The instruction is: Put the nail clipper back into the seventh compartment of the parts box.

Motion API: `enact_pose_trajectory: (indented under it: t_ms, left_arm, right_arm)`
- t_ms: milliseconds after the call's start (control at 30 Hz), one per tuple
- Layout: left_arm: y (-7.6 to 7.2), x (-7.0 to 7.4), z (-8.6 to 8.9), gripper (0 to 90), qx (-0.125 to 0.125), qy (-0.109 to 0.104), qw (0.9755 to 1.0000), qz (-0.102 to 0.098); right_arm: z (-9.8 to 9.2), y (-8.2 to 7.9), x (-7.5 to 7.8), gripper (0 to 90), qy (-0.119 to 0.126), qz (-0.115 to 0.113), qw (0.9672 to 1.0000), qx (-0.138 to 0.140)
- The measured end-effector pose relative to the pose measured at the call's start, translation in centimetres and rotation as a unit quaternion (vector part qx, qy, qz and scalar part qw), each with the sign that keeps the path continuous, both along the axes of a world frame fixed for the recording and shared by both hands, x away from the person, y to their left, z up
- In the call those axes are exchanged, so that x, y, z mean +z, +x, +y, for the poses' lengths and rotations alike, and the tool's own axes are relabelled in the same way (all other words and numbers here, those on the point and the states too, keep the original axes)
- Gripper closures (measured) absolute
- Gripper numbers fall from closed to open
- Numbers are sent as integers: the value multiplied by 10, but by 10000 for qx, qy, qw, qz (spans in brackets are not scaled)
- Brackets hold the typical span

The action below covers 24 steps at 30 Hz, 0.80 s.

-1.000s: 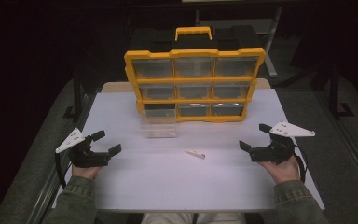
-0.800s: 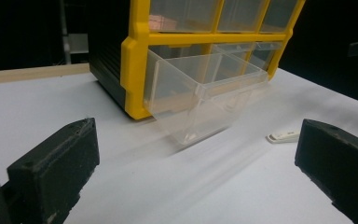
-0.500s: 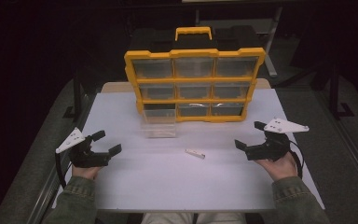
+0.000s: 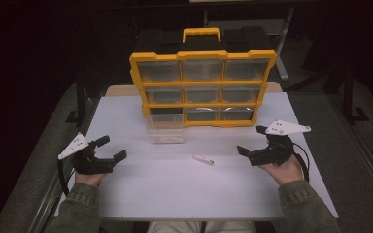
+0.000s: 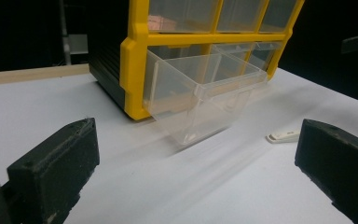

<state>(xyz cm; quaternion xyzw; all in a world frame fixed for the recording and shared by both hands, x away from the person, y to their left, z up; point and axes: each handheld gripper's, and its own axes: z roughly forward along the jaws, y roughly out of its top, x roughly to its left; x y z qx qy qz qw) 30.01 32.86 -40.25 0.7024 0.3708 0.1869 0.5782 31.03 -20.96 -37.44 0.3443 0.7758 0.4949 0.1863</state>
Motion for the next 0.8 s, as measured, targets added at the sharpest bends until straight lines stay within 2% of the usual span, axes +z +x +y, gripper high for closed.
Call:
enact_pose_trajectory:
  t_ms: [800]
  left_arm:
    - [0, 0, -2, 0, -39, 33, 10000, -4]
  right_arm:
    - [28, 10, 3, 0, -177, 163, 9991, 361]
